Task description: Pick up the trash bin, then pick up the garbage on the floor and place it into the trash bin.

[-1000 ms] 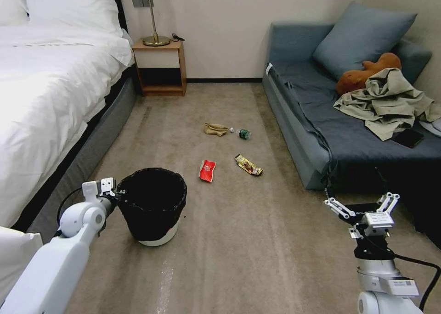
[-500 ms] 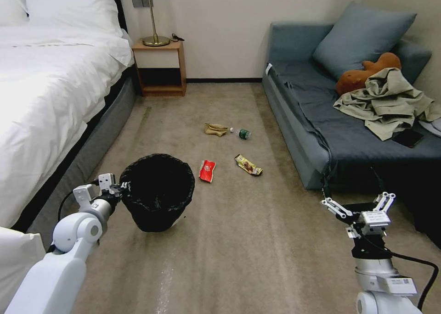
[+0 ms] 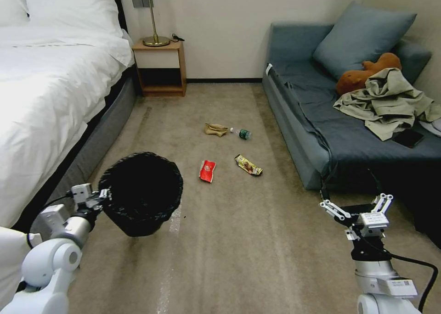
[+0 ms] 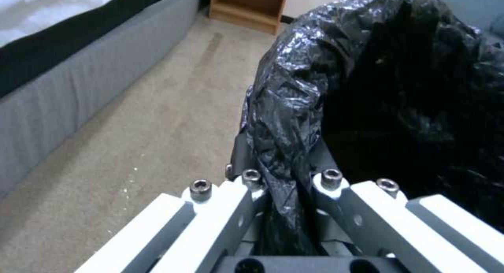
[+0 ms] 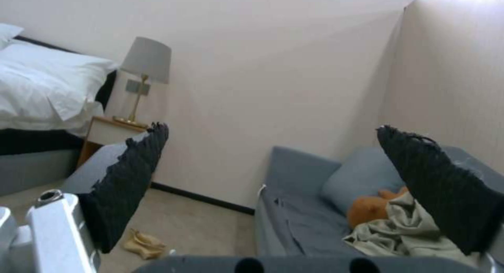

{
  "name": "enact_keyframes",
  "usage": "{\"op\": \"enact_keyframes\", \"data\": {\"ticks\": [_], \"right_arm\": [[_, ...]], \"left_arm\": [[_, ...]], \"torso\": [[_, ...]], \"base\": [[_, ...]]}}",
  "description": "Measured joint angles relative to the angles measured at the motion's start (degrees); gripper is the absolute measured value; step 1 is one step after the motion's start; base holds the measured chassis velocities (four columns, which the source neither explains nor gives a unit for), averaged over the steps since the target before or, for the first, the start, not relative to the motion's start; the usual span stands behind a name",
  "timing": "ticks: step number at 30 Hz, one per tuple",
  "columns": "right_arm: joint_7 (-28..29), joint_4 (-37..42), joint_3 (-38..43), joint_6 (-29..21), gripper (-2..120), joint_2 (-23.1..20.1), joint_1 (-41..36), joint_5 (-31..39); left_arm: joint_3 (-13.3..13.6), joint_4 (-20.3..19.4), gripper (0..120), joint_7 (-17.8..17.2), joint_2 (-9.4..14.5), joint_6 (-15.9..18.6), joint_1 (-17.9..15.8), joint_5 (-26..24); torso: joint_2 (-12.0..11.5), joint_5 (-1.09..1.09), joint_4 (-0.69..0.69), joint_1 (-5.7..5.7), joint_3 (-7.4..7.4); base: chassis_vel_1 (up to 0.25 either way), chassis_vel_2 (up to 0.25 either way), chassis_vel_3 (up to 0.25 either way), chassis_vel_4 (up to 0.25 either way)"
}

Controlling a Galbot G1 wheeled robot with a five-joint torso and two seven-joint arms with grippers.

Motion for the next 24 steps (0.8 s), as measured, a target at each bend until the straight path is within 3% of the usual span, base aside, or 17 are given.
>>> {"op": "enact_keyframes", "data": {"ticks": [5, 12, 24], "right_arm": [[-0.17, 0.01, 0.36, 0.13, 100, 0.0, -0.09, -0.23], [-0.52, -0.23, 0.49, 0.2, 100, 0.02, 0.01, -0.72], [-1.28, -0.92, 0.4, -0.14, 100, 0.03, 0.07, -1.2]], "left_arm": [[-0.5, 0.9, 3, 1.23, 0.35, -0.07, 0.54, -1.42], [-0.41, 0.54, 3, 0.3, 0.09, 1.17, 0.17, -4.4], [-1.71, 1.53, 3, -0.04, 0.51, 0.99, -0.65, -5.16]], "torso": [[0.0, -0.01, 0.01, 0.0, 0.0], [0.0, -0.01, 0.0, 0.0, 0.0], [0.0, -0.01, 0.01, 0.0, 0.0]], "base": [[0.0, 0.0, 0.0, 0.0], [0.0, 0.0, 0.0, 0.0], [0.0, 0.0, 0.0, 0.0]]}}
